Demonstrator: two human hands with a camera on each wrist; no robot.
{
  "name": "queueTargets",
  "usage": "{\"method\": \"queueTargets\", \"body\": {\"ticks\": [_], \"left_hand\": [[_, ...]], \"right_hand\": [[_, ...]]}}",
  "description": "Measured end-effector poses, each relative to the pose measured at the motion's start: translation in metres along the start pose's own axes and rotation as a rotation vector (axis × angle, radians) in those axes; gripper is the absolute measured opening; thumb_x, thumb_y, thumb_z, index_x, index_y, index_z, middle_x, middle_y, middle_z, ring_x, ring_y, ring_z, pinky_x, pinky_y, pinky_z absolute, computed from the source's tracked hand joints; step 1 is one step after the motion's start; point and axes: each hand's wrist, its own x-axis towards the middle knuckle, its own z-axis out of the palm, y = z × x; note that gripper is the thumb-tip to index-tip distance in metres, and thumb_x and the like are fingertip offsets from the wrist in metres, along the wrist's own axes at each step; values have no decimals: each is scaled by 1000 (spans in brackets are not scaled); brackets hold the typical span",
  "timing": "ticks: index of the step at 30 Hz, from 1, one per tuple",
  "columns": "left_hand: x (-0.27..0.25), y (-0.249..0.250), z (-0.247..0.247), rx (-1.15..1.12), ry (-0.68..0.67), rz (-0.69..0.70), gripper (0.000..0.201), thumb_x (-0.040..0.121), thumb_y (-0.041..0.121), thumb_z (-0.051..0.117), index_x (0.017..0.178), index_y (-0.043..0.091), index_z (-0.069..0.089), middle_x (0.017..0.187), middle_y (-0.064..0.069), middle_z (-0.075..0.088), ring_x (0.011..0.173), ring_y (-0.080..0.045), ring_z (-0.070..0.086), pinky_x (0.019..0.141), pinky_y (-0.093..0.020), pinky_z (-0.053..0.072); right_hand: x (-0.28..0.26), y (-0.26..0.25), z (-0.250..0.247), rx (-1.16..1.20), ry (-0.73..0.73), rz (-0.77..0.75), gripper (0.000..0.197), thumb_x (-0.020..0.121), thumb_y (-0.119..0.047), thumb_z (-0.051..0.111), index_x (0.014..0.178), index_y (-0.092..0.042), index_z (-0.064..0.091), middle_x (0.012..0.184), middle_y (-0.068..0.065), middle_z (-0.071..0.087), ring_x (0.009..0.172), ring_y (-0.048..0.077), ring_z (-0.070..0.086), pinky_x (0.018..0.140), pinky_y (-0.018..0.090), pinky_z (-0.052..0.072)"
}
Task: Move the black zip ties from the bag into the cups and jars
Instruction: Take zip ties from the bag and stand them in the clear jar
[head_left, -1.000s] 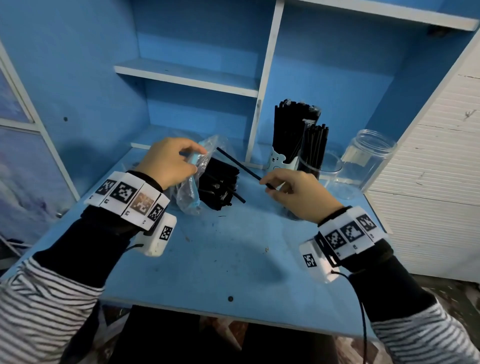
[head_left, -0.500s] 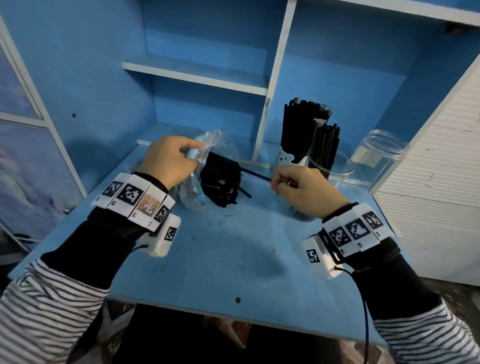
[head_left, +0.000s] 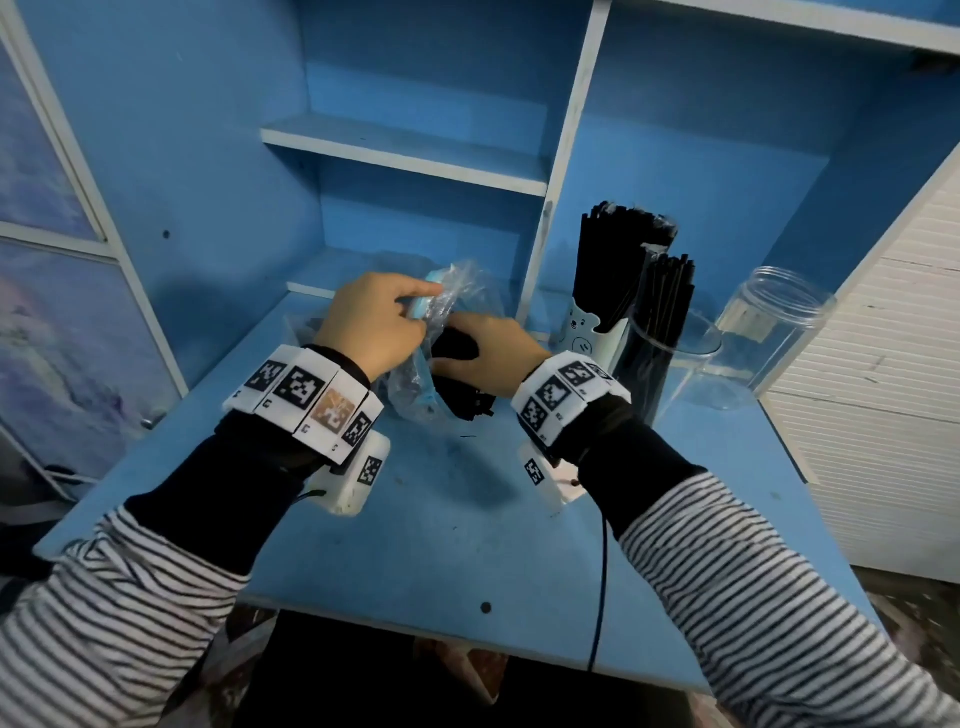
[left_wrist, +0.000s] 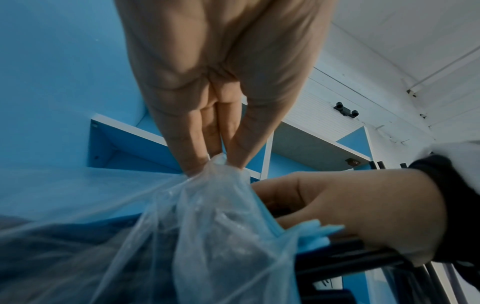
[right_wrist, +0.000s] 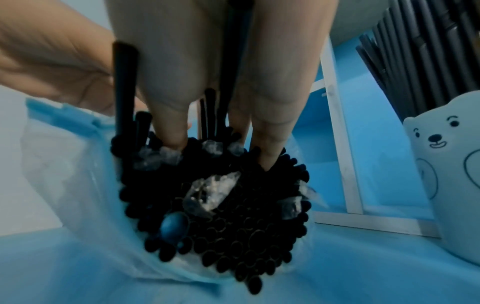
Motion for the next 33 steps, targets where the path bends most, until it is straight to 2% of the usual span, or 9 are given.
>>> {"method": "queueTargets", "body": {"ticks": [4,10,16,20,21,24,28,30,33], "left_hand": [[-1,-1,-5,-17,14,1,48,83,0,60,121,28,67,123,1,66,108,-13,63,91,-27,51],[-1,0,-11,-27,31,-2,46,83,0,62,121,27,67,124,-2,66,112,-15,62,95,-28,49],[0,-1,-12,-24,26,-1,45,84,3,63,121,28,66,128,-1,63,115,-15,60,93,-24,46],[0,-1,-11,-6,28,-3,43,86,6,62,122,29,65,131,0,61,117,-15,58,91,-22,43],[0,0,-11,-6,31,-6,43,87,6,62,123,30,65,130,0,62,117,-15,58,91,-22,42],[2,0,-11,-10,37,-9,43,87,8,62,123,30,65,130,0,62,117,-15,58,93,-24,44],[3,0,-10,-9,34,-15,42,87,10,63,124,31,64,131,-2,61,118,-16,58,95,-25,44],[2,-1,-9,-3,28,-11,42,88,10,62,125,30,64,133,-3,60,119,-16,57,94,-24,42],[0,-3,-6,1,17,-2,43,88,11,62,125,31,63,131,-4,61,112,-17,60,92,-24,43]], "right_hand": [[7,2,4,36,19,-31,33,90,-26,65,122,-20,61,115,4,67,108,23,59,87,25,41],[8,6,-1,68,107,-81,36,89,-10,62,122,-24,66,118,1,68,109,17,60,87,10,32],[8,11,-6,128,194,-89,29,89,-11,64,115,-22,71,113,0,71,105,13,63,87,7,35],[5,15,-12,184,213,-57,28,89,-12,66,115,-22,71,112,1,71,104,13,65,95,18,46],[4,16,-13,203,218,-47,28,89,-12,66,115,-22,71,113,1,71,104,12,65,94,17,46],[-2,19,-18,256,222,-30,27,88,-15,69,114,-22,71,114,-2,71,104,8,64,89,9,43],[-15,24,-26,331,239,-5,27,87,-17,71,112,-23,72,112,-4,71,103,5,65,91,10,45],[-23,27,-30,365,246,7,25,87,-16,70,111,-23,72,105,-4,73,95,6,67,84,6,47],[-34,31,-35,400,246,26,23,87,-15,70,109,-23,73,95,-3,75,83,5,70,79,11,51]]}}
